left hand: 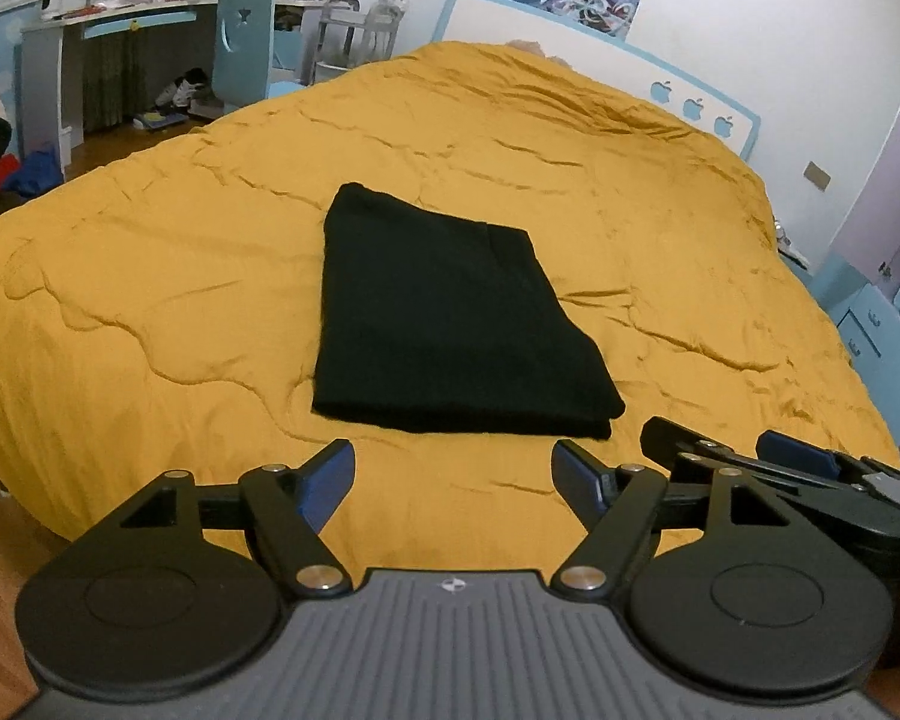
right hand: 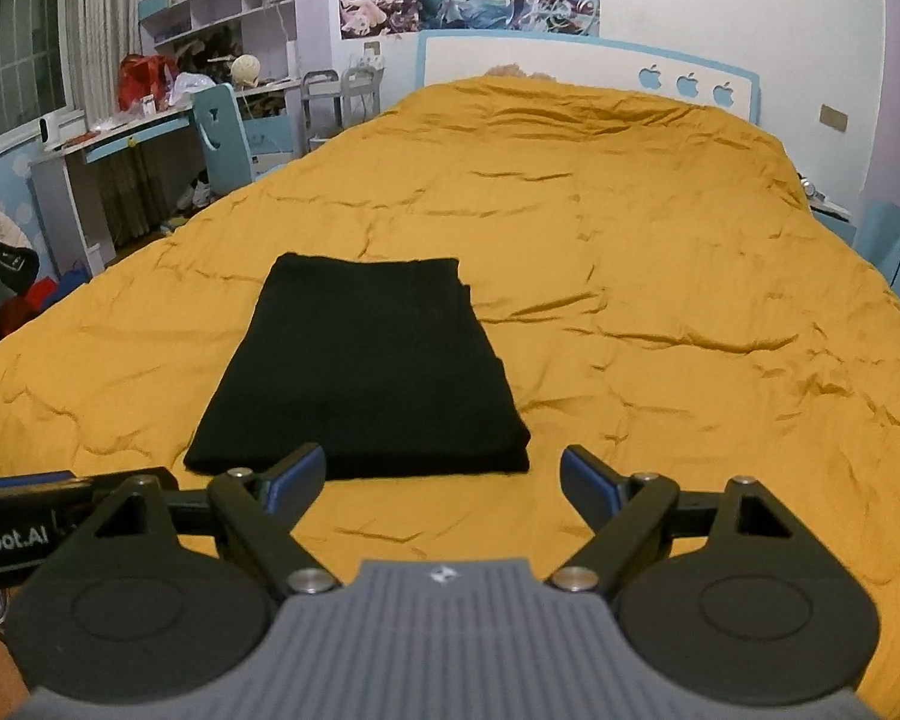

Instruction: Fold small clothes

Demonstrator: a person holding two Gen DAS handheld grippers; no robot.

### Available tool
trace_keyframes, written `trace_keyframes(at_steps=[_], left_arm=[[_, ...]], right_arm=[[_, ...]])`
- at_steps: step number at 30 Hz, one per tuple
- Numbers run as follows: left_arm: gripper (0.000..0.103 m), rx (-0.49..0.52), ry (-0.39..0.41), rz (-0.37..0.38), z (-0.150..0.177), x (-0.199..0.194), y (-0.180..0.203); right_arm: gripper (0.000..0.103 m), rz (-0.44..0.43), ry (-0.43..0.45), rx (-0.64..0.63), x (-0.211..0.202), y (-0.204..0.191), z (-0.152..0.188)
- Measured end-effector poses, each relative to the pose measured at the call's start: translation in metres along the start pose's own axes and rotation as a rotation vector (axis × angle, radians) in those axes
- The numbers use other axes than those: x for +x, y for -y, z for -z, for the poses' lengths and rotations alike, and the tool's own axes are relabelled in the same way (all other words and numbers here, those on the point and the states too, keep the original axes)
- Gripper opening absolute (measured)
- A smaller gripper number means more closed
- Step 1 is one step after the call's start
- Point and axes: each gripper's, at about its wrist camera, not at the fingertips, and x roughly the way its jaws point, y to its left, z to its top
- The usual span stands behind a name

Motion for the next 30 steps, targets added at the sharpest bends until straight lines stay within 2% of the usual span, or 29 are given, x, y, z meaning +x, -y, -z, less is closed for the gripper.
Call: trace_keyframes(at_steps=[18, 30], left_arm=[[0.087, -0.017, -0.055, -0.005, 0.004, 0.011, -0.002], [0.087, -0.011, -0.064, -0.02, 0.004, 0.013, -0.002]], right_arm=[[0.082, 0.016, -0.038, 0.002, 0.009, -0.001, 0.001], [0.082, 0.014, -0.059, 0.003, 0.014, -0.001, 0.002]])
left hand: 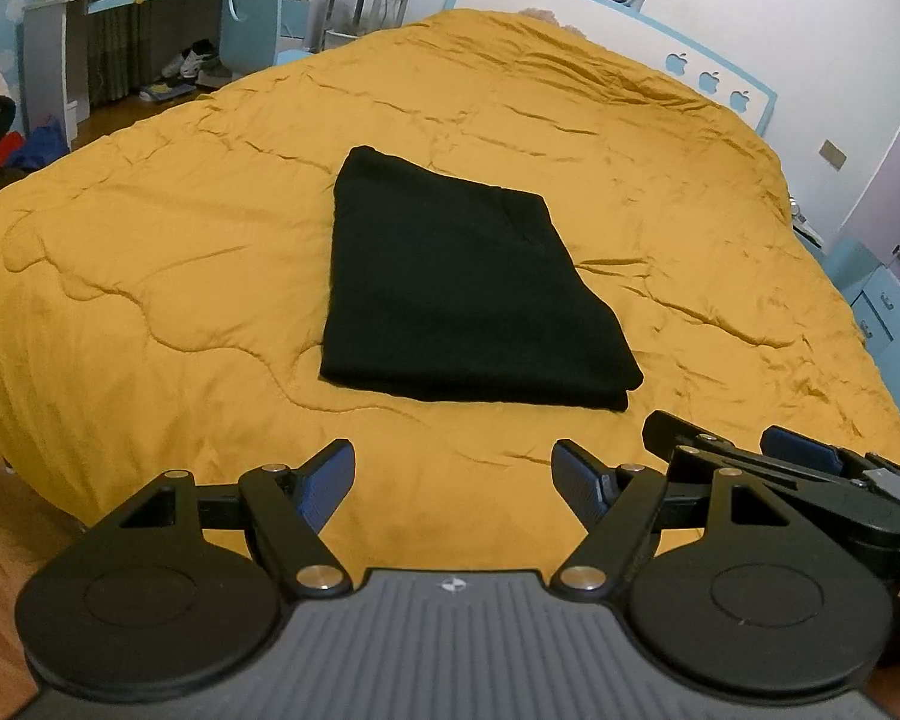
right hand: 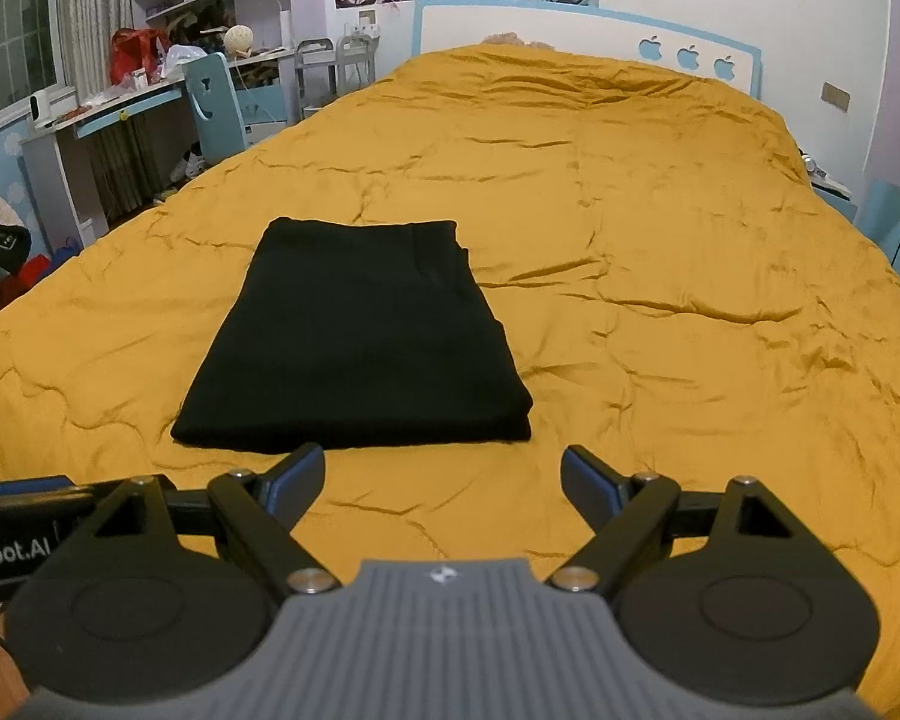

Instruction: Fold small clothes

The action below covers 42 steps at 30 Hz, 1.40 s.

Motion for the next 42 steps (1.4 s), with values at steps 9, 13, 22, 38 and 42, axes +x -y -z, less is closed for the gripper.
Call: trace_keyframes(at_steps=[9, 13, 22, 38, 42], left_arm=[[0.087, 0.006, -0.006, -0.013, 0.0018, -0.0012, 0.0021], [0.087, 0.011, -0.005, -0.017, 0.0021, -0.0012, 0.003], [0.087, 0.01, -0.024, -0.022, 0.001, 0.0006, 0.004], [0.087, 0.031, -0.024, -0.039, -0.0039, 0.0028, 0.0051], [0.087, 0.033, -0.026, -0.04, -0.0052, 0.0036, 0.0035]], right_arm=[[0.082, 0.006, -0.007, -0.008, 0.0021, -0.0023, 0.0012], [0.082, 0.005, -0.009, -0.007, 0.0031, -0.0025, 0.0015], [0.082, 0.013, -0.017, -0.007, 0.0047, -0.0028, 0.0027], [0.082, 0.018, -0.021, -0.009, 0.0064, -0.0035, 0.0031], [0.082, 0.019, -0.025, -0.007, 0.0065, -0.0043, 0.0035]])
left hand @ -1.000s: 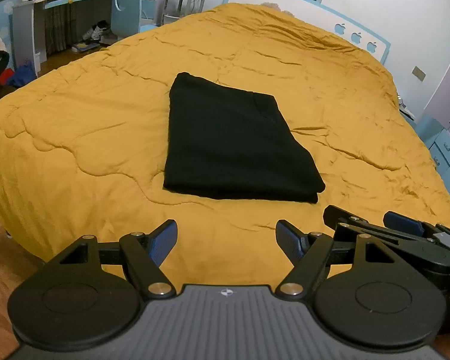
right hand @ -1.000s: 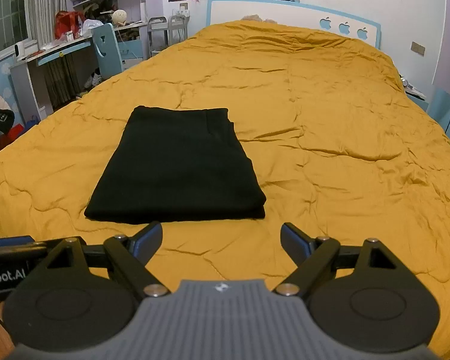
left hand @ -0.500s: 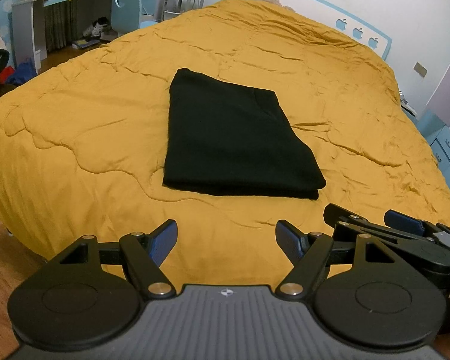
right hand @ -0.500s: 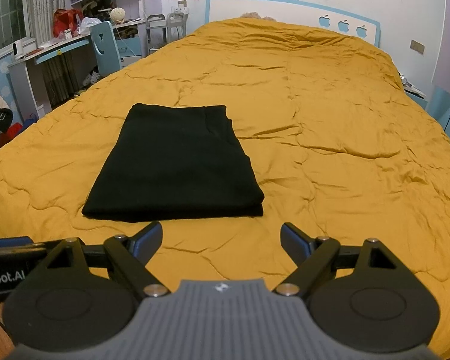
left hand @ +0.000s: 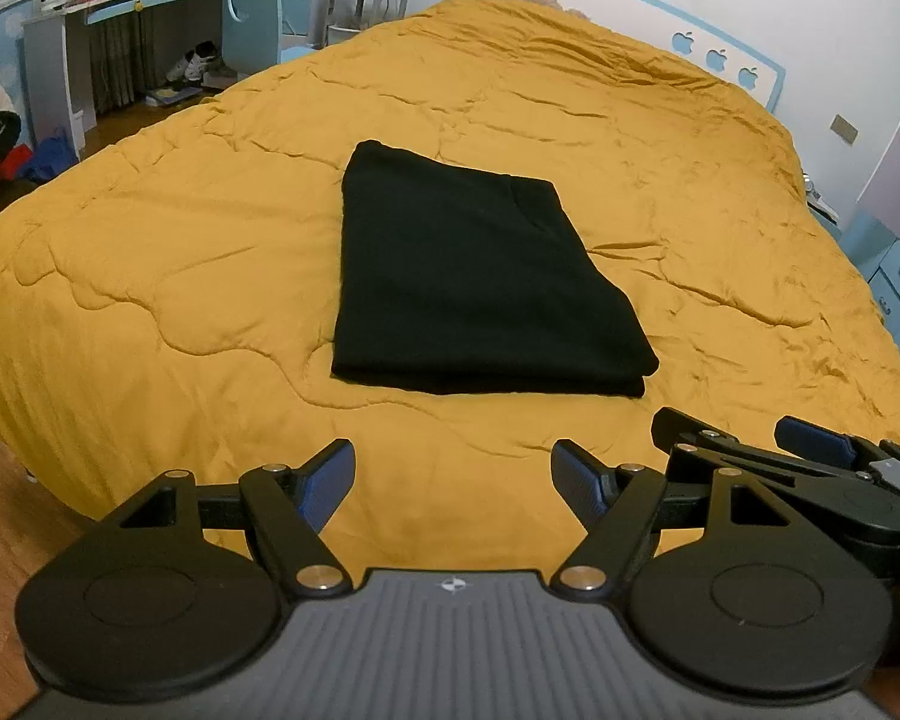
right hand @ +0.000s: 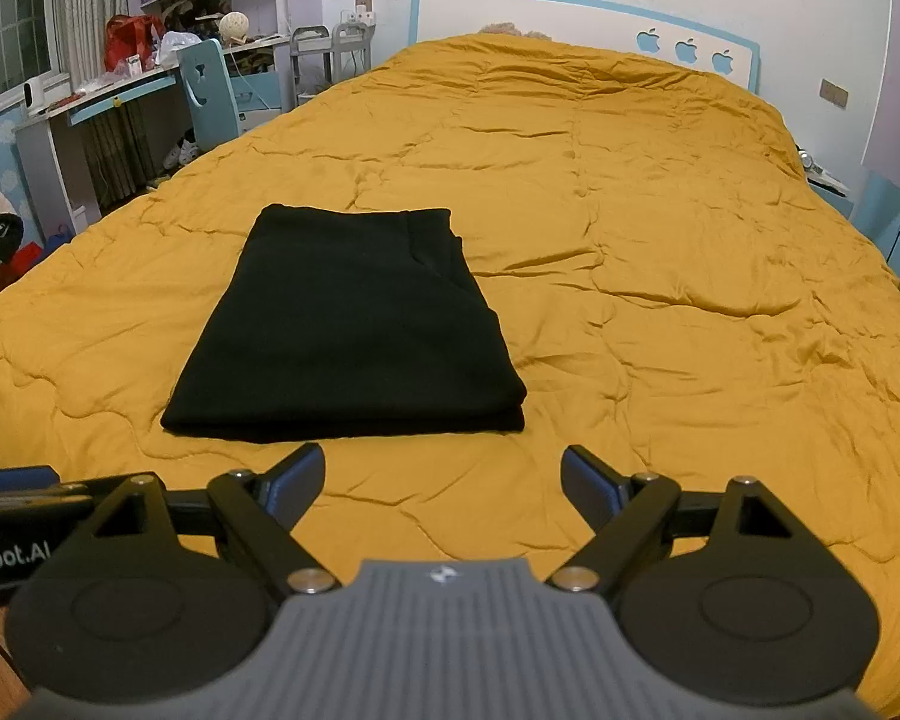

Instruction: Fold small clothes

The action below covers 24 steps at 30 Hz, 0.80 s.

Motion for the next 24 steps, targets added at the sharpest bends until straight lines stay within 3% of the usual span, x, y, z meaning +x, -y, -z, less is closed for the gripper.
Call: trace_keyframes(at_steps=[24], left_arm=[[0.086, 0.017, 0.021, -0.011, 0.0015, 0.0026, 0.0014]], right_arm=[[0.082, 0.006, -0.013, 0.012, 0.0031, 0.0007, -0.0002]])
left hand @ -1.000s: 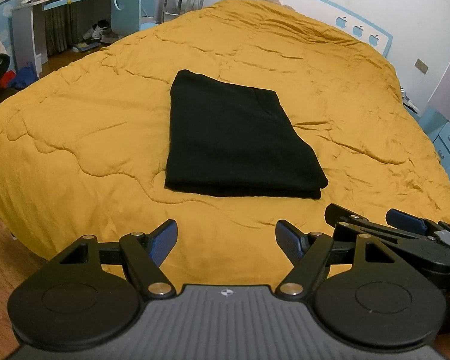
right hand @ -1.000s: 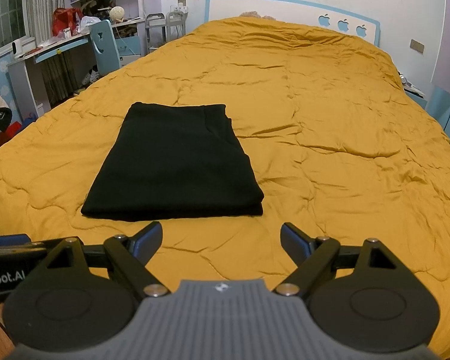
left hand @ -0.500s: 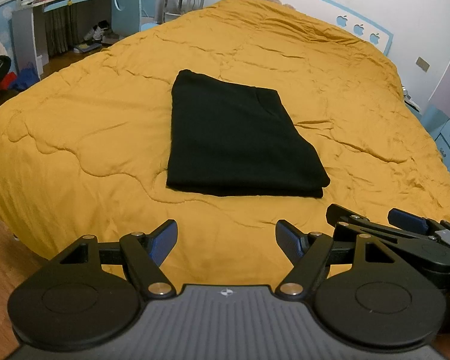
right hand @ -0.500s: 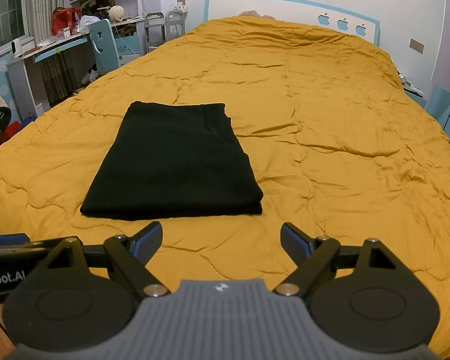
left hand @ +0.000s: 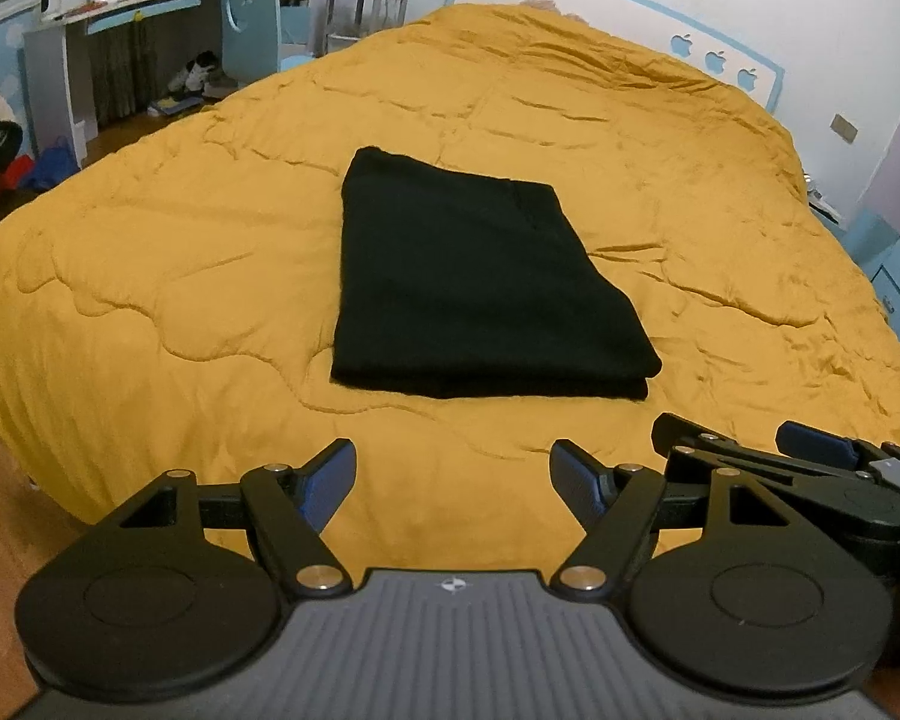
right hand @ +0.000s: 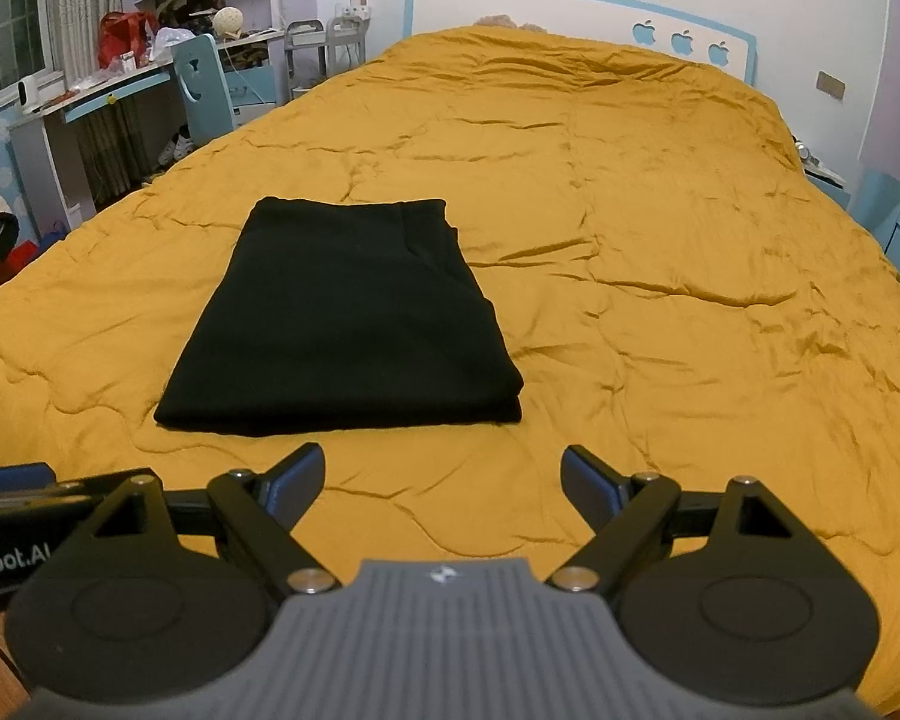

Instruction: Fold small clothes

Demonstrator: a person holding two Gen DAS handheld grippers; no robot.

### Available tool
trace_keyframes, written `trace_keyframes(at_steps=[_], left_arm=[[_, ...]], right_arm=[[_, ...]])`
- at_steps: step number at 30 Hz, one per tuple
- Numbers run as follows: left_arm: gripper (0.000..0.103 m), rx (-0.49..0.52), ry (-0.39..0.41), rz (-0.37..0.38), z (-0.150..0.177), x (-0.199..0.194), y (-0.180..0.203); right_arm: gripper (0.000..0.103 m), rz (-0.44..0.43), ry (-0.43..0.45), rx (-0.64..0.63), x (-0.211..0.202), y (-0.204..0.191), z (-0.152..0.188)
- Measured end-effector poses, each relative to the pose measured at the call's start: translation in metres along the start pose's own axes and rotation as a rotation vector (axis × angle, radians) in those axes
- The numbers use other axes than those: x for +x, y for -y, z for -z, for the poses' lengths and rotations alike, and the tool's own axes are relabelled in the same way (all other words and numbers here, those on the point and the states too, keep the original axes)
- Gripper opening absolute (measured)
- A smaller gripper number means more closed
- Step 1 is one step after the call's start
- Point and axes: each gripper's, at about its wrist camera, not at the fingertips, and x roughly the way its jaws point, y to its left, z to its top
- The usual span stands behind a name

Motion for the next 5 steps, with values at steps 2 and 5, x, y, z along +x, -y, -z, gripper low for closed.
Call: trace_keyframes(at_steps=[2, 5], left_arm=[[0.086, 0.002, 0.0, 0.0, 0.0, 0.0004, 0.001], [0.086, -0.007, -0.014, 0.003, -0.0012, 0.0015, 0.0003]], right_arm=[[0.082, 0.001, 0.001, -0.001, -0.0001, 0.0, -0.0003], [0.082, 0.0, 0.0, 0.0, 0.0, 0.0007, 0.0002]])
